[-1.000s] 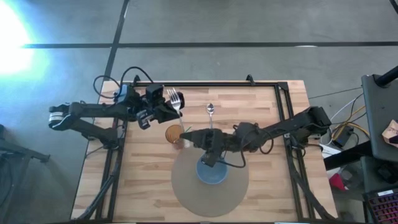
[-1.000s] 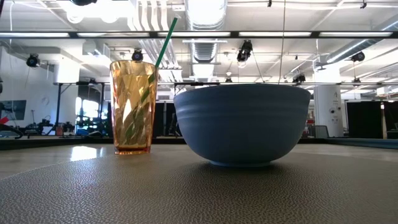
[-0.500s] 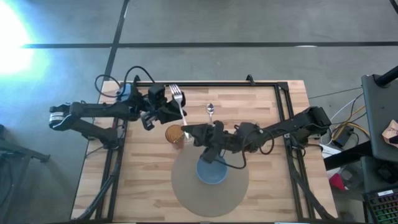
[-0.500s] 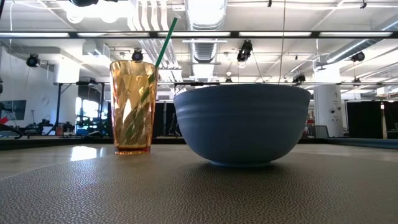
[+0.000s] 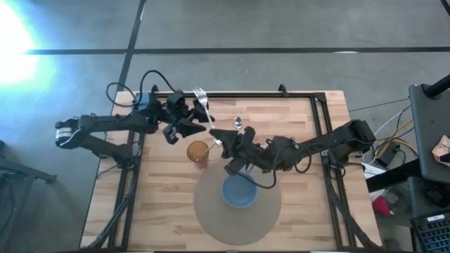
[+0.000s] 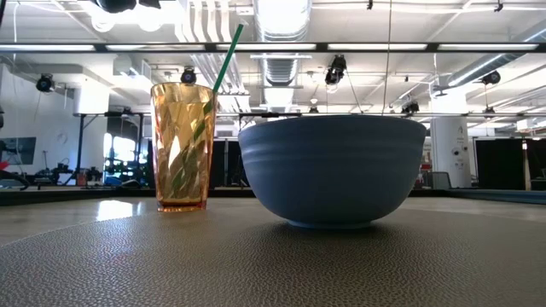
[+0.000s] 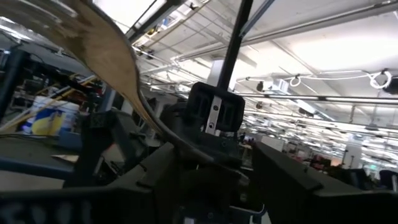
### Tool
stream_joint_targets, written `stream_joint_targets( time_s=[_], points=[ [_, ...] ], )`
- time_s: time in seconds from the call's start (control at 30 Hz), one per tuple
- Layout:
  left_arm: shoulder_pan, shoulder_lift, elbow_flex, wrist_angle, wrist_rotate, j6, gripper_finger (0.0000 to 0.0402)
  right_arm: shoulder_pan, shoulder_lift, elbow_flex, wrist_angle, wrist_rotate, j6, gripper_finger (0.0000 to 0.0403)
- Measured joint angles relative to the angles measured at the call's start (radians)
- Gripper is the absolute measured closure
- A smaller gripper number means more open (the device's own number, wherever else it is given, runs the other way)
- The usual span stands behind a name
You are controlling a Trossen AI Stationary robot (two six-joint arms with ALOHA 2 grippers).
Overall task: Pick & Place Utensil
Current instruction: Put the silver fork into the blue bowl
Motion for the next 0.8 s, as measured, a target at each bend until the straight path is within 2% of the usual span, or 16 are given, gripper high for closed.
stream_joint_targets(
  time_s=[0.13, 0.43, 0.57, 0.8],
  points=[
    [0.050, -0.002, 0.001, -0.005, 0.004, 0.001, 0.0209, -0.003, -0.019, -0.001, 0.002, 0.051, 0.004, 0.0394],
    [0.093, -0.003, 0.002, -0.083, 0.000, 0.010, 0.0209, -0.009, -0.062, -0.001, -0.004, 0.040, 0.050, 0.0394],
    [0.111, -0.003, 0.002, -0.128, -0.006, 0.088, 0.0209, -0.010, -0.104, -0.001, 0.002, 0.075, 0.058, 0.0394],
    [0.124, -0.031, 0.002, -0.218, -0.004, 0.271, 0.0209, -0.016, -0.192, -0.001, -0.008, 0.220, 0.157, 0.0394]
  ],
)
